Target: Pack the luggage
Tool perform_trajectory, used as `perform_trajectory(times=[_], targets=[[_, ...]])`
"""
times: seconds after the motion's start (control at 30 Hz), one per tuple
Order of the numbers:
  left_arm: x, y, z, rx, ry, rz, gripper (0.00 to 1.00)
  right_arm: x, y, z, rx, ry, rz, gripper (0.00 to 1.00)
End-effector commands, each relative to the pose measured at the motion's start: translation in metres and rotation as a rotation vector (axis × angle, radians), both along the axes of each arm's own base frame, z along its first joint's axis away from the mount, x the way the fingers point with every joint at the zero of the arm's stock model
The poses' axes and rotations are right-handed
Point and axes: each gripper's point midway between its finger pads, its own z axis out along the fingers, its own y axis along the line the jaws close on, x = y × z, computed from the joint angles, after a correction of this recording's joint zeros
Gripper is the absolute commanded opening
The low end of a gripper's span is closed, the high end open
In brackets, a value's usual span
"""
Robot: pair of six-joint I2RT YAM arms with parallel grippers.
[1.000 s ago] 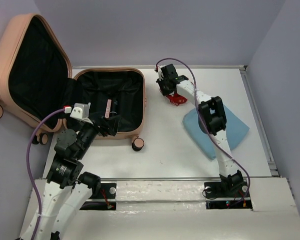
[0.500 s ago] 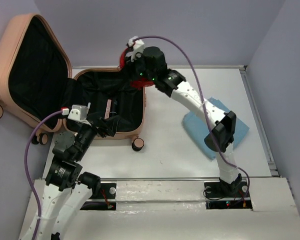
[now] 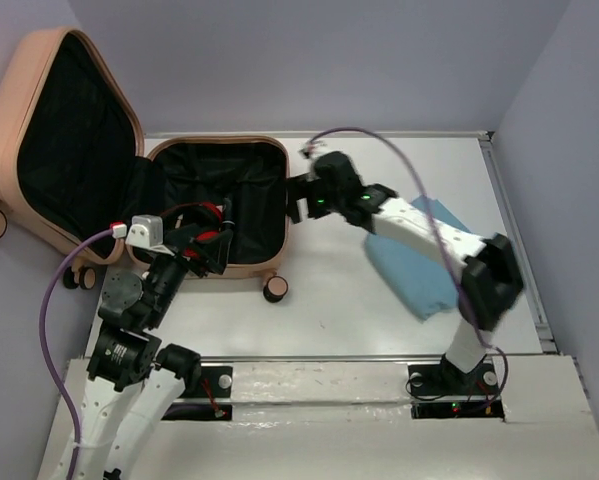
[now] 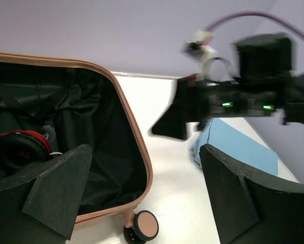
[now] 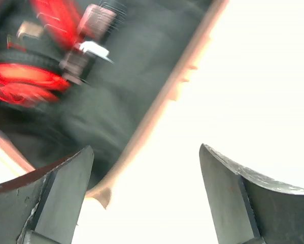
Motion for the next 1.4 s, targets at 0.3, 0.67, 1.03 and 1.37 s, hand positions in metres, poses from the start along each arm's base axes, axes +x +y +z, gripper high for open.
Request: perform_trajectory(times=[0.3, 0.67, 1.03, 1.37], targets=[[-0.014, -0.082, 0.0, -0.081, 0.066, -0.454, 0.99, -0.093, -0.421, -0.056, 0.14, -0.003, -1.355, 0.95], [-0.055, -0.212, -0.046, -0.125, 0.267, -0.636, 0.99, -0.123, -0.497, -0.13, 0.173, 0.268, -1.674, 0.99], [-0.014, -0.302, -0.133, 0.043, 0.396, -0.416, 0.99, -0.072, -0.401, -0.164, 0.601, 0.526, -1.133, 0.38], [0.072, -0.308, -0.235, 0.175, 0.592, -0.188, 0.99, -0.098, -0.386, -0.158, 0.598, 0.398, -1.129, 0.95]])
